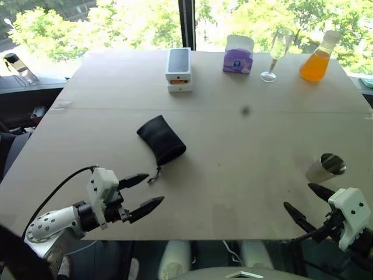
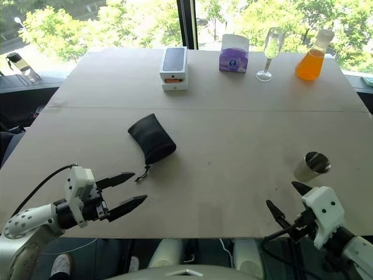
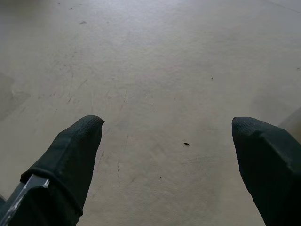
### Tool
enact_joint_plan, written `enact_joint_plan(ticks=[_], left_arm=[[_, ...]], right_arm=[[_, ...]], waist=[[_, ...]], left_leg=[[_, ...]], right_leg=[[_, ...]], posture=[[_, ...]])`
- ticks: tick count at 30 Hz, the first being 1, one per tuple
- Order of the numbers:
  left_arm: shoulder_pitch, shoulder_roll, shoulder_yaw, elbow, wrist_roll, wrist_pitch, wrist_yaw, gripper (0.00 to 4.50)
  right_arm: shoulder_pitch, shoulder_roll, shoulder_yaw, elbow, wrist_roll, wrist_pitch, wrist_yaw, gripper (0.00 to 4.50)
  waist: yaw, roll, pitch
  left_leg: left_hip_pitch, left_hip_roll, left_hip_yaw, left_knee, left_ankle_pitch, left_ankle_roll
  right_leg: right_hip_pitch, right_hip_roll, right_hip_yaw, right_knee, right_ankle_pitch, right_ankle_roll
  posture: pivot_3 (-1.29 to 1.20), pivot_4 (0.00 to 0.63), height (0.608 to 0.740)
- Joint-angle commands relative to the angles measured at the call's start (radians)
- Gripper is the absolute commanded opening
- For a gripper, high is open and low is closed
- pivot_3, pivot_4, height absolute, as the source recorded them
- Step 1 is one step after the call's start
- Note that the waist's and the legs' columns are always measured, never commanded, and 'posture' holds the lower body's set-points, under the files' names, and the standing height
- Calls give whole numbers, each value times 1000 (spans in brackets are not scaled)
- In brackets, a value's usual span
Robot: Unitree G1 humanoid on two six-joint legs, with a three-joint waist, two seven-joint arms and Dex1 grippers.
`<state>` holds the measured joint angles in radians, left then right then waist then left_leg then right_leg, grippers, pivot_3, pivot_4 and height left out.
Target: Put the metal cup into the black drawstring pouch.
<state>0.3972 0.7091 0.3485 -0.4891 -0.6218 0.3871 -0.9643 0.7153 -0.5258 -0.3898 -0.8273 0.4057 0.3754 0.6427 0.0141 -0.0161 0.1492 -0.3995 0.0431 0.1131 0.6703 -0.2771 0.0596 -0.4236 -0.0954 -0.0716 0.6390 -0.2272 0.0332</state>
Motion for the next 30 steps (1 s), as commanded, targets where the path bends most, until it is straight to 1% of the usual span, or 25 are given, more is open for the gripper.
enact_joint_plan(ticks=[1, 3, 4, 7, 8, 9, 10, 12, 15, 16, 19, 23, 27, 30], left_arm=[[-51, 8, 14, 3, -56, 24, -6, 4486], [-117, 8, 10, 22, -103, 52, -13, 4486], [-143, 8, 8, 33, -116, 63, -13, 4486], [-208, 0, 11, 62, -137, 86, 7, 4486], [-229, 1, 10, 66, -148, 95, 10, 4486], [-248, 10, 2, 63, -153, 100, 1, 4486], [-270, 20, -9, 55, -158, 105, -13, 4486], [-325, 56, -42, 12, -193, 128, -69, 4486], [-377, 93, -72, -26, -235, 151, -125, 4486], [-393, 105, -82, -26, -248, 158, -151, 4486], [-435, 129, -108, -18, -258, 157, -206, 4486], [-467, 129, -126, -18, -252, 135, -241, 4486], [-490, 108, -121, -16, -263, 126, -240, 4486], [-495, 81, -107, -18, -275, 105, -236, 4486]], right_arm=[[-26, -2, -15, -34, 37, 23, -19, 4500], [-91, -11, -1, -68, 75, 75, -54, 4500], [-115, -23, 7, -84, 64, 99, -71, 4500], [-159, -73, 26, -129, -36, 156, -133, 4500], [-175, -90, 21, -142, -33, 186, -141, 4500], [-195, -112, 1, -147, 3, 231, -134, 4500], [-223, -143, -29, -150, 54, 277, -117, 4500], [-320, -216, -135, -134, 195, 394, -102, 4500], [-414, -323, -238, -110, 295, 525, -94, 4500], [-442, -350, -275, -100, 353, 590, -105, 4500], [-458, -423, -365, -106, 458, 738, -109, 4500], [-453, -458, -397, -105, 493, 886, -161, 4500], [-467, -466, -391, -88, 492, 926, -175, 4500], [-512, -475, -366, -44, 489, 951, -189, 4500]], waist=[[0, 0, 0], [2, 0, 0], [1, 1, 1], [0, 2, 0], [0, 2, 0], [0, 2, 0], [0, 1, 0], [0, 0, 1], [1, -1, 2], [1, -1, 2], [2, 0, 2], [2, -1, 3], [0, -1, 3], [0, -1, 3]], left_leg=[[0, 0, 0, 0, 0, 0], [0, 0, -1, 0, 0, 0], [0, 0, -1, 1, 0, 0], [0, 0, -1, 1, 0, 0], [0, 0, -1, 1, 0, 0], [-1, 0, -1, 1, 2, 2], [-1, 0, -1, 1, 3, 4], [-1, -1, 0, 1, 4, 1], [-2, -1, 0, 2, 3, 4], [-2, -1, -1, 2, 2, 5], [-2, -2, -2, 0, 2, 5], [-2, -2, -2, 0, 2, 5], [-2, -2, -2, 1, 2, 6], [-2, -2, -2, 1, 2, 6]], right_leg=[[0, 0, 0, 0, 0, 0], [0, 0, -1, 0, 0, 0], [0, 0, -2, 0, 0, 0], [1, 0, -1, 1, 0, 0], [0, 2, -2, 1, 0, 0], [0, 5, -1, 0, 0, 0], [1, 6, -1, 0, 0, 0], [1, 6, 0, 0, 1, -2], [1, 6, 0, 0, 3, -4], [1, 6, 0, 0, 3, -4], [1, 7, 0, 0, 3, -4], [2, 7, -1, 0, 2, -4], [2, 7, 0, -2, 2, -1], [3, 8, 0, -2, 1, 1]], posture=[[0, 150, 737], [0, 150, 737], [0, 150, 737], [0, 150, 737], [0, 150, 737], [0, 150, 737], [0, 150, 737], [0, 150, 737], [0, 150, 737], [0, 150, 737], [0, 150, 737], [0, 150, 737], [0, 150, 737], [0, 150, 737]])
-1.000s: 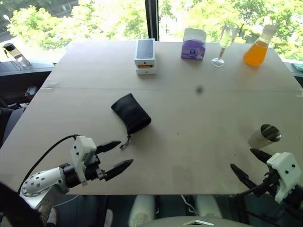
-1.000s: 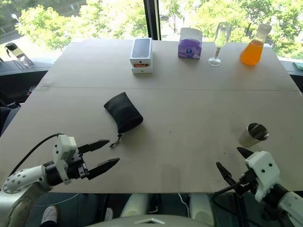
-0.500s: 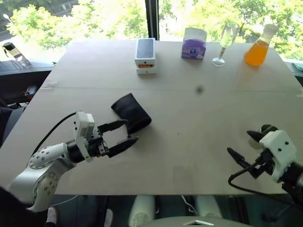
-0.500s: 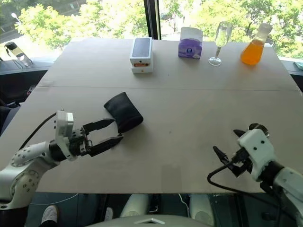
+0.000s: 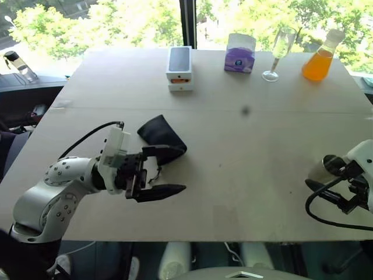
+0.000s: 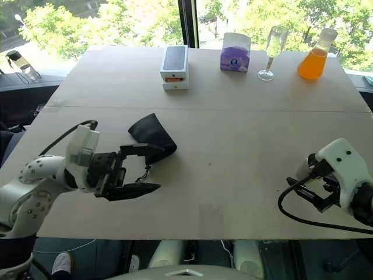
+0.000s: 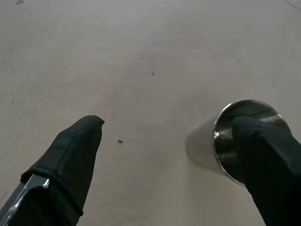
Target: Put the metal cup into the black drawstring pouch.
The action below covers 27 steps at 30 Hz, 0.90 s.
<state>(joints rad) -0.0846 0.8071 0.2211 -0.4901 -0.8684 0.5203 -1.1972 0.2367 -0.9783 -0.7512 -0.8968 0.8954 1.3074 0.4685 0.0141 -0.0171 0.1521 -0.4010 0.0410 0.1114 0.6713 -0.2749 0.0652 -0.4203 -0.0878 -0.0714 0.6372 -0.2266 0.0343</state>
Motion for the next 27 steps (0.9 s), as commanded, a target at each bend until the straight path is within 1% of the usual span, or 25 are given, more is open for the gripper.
enact_joint_plan(ticks=[1, 6, 7, 10, 12, 13, 16, 17, 18, 20, 21, 22, 23, 24, 27], left_arm=[[-13, -21, 25, -22, -37, -27, -1, 4486], [9, -24, 33, -42, -47, -29, 3, 4486], [13, -23, 34, -45, -49, -27, 5, 4486], [29, -21, 36, -54, -51, -21, 19, 4486], [61, -9, 32, -52, -27, -19, 27, 4486], [89, -15, 31, -40, 16, -43, 44, 4486], [124, -70, 59, 4, 43, -34, 176, 4486], [138, -84, 49, 8, 123, -57, 244, 4486], [149, -97, 40, 5, 183, -69, 305, 4486], [154, -132, 21, -19, 297, -78, 446, 4486], [153, -143, 12, -29, 334, -82, 489, 4486], [152, -146, -6, -57, 381, -39, 559, 4486], [152, -148, -19, -76, 411, -7, 604, 4486], [152, -150, -41, -99, 452, 17, 650, 4486], [144, -150, -77, -136, 473, 42, 676, 4486]], right_arm=[[-55, -32, 9, 46, -5, 25, -20, 4500], [-152, -90, 82, 148, -18, 58, -19, 4500], [-163, -100, 93, 160, -17, 62, -13, 4500], [-183, -121, 117, 184, -24, 61, 2, 4500], [-200, -116, 111, 175, 1, 56, 21, 4500], [-214, -101, 92, 148, 47, 47, 42, 4500], [-239, -52, 44, 80, 176, -9, 100, 4500], [-239, 5, 37, 48, 226, -92, 145, 4500], [-230, 45, 33, 3, 243, -169, 186, 4500], [-192, 123, 27, -86, 199, -334, 260, 4500], [-173, 145, 30, -103, 183, -385, 287, 4500], [-161, 191, 26, -98, 146, -463, 304, 4500], [-150, 221, 25, -88, 121, -520, 315, 4500], [-105, 216, 35, -80, 115, -537, 369, 4500], [-16, 217, 70, -49, 63, -608, 453, 4500]], waist=[[0, 0, 0], [0, 0, 0], [0, 0, 0], [1, 0, 0], [0, 0, 0], [-1, 0, 0], [-2, 0, 0], [0, -1, 0], [0, -2, 1], [4, -2, 1], [7, -2, 1], [8, -3, 1], [8, -6, 0], [7, -7, 0], [7, -7, 0]], left_leg=[[0, 0, 0, 0, 0, 0], [1, 0, 0, 0, 1, -1], [0, 0, 0, 0, 2, -4], [0, 0, 0, 0, 2, -4], [0, 0, 0, 0, 2, -4], [0, 0, 0, 0, 2, -4], [1, 0, 0, 0, 2, -4], [1, 0, 0, 0, 2, -4], [1, 1, -1, 0, 2, -3], [1, 1, -4, 0, 0, 0], [0, 0, -5, 0, 0, 0], [0, 0, -6, 0, 0, 0], [0, 0, -6, 0, 0, 1], [0, 0, -6, 1, 0, 0], [1, -1, -6, 2, 1, -2]], right_leg=[[0, 0, 0, 0, 0, 0], [0, 0, 0, 0, 1, -1], [0, 0, 0, 0, 2, -1], [0, 0, 0, 0, 2, 0], [0, 0, 0, 0, 2, 0], [0, 0, 0, 0, 2, 1], [0, 0, 1, 0, 2, 2], [0, 1, 1, 0, 2, 2], [1, 1, 1, 0, 2, 3], [3, 1, 0, -1, 1, 4], [4, 1, -1, -2, 1, 4], [6, 0, -2, -3, 2, 5], [6, 0, -3, -4, 2, 5], [7, 0, -5, -5, 2, 5], [8, -2, -7, -5, 4, 2]], posture=[[0, 150, 737], [0, 150, 737], [0, 150, 737], [0, 150, 737], [0, 150, 737], [0, 150, 737], [0, 150, 737], [0, 150, 737], [0, 150, 737], [0, 150, 737], [0, 150, 737], [0, 150, 737], [0, 150, 737], [0, 150, 737], [0, 150, 737]])
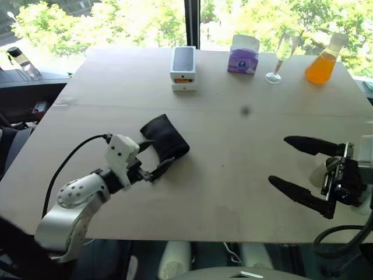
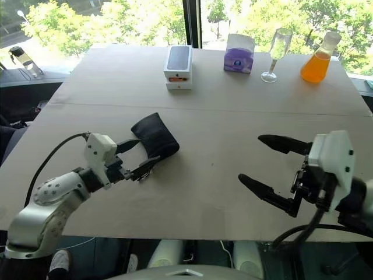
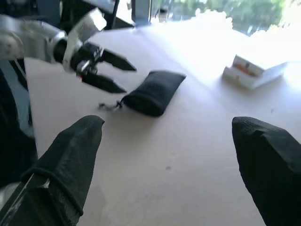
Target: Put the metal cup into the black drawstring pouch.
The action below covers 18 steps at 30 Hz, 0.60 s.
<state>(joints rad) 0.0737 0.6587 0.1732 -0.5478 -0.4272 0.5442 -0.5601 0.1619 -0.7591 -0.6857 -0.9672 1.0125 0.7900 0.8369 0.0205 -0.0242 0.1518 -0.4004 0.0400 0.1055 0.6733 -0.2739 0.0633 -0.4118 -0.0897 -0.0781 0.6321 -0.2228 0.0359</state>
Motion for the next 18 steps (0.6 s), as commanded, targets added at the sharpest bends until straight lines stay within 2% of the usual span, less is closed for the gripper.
enact_joint_plan(ticks=[1, 10, 18], left_arm=[[-25, 5, -35, -85, 40, 47, 55, 4486], [-88, 96, -124, -174, 157, 253, 137, 4486], [-173, 129, -308, -198, 347, 345, 233, 4486]], right_arm=[[70, 5, 12, 42, -75, -130, 105, 4500], [112, 41, 17, 159, -86, -327, 239, 4500], [107, 22, 81, 189, -107, -377, 246, 4500]], waist=[[-2, 0, 0], [-5, 3, 1], [-3, 2, 1]], left_leg=[[0, 0, 0, 0, 0, 0], [3, 1, 0, 0, 0, 0], [2, 1, 0, 0, 1, -1]], right_leg=[[0, 0, 0, 0, 0, 0], [0, 1, 0, 4, 0, -1], [0, 0, 0, 4, -2, -3]], posture=[[0, 150, 737], [0, 150, 737], [0, 150, 737]])
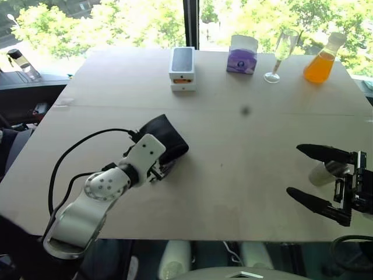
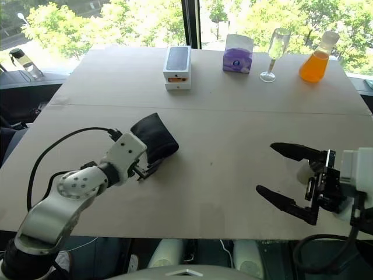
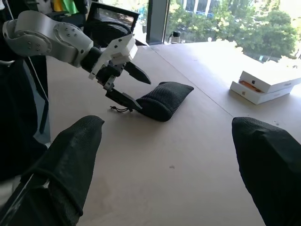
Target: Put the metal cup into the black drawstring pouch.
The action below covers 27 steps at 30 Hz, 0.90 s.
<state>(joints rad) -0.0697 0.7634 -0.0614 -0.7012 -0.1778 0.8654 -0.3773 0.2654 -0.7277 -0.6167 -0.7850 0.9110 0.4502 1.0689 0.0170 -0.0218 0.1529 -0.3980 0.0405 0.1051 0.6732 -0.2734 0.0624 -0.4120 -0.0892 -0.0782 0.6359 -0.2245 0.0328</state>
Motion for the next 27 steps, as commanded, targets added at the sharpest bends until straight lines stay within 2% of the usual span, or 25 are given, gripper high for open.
enact_joint_plan(ticks=[1, 11, 19, 27], left_arm=[[-34, 28, -107, -47, 134, 21, 64, 4486], [-54, 10, -255, 2, 378, -59, 140, 4486], [37, -41, -234, -9, 504, -109, 185, 4486], [12, -108, -229, 39, 558, -104, 173, 4486]], right_arm=[[6, -14, 17, 12, -9, -42, 20, 4500], [-14, -53, 38, 31, 1, -50, 6, 4500], [-3, -68, 46, 40, -1, -54, 24, 4500], [8, -71, 46, 31, 2, -55, 23, 4500]], waist=[[0, 0, 0], [1, 0, 0], [1, 0, 0], [6, 0, 0]], left_leg=[[0, 0, 0, 0, 0, 0], [0, 0, 0, 0, 0, 1], [-1, 0, 0, 0, -2, 4], [-1, 0, -1, 0, -2, 4]], right_leg=[[0, 0, 0, 0, 0, 0], [0, 0, 0, 0, 0, 0], [0, -2, 3, 0, 0, -1], [0, -2, 3, 0, 0, -1]], posture=[[0, 150, 737], [0, 150, 737], [0, 150, 737], [0, 150, 737]])
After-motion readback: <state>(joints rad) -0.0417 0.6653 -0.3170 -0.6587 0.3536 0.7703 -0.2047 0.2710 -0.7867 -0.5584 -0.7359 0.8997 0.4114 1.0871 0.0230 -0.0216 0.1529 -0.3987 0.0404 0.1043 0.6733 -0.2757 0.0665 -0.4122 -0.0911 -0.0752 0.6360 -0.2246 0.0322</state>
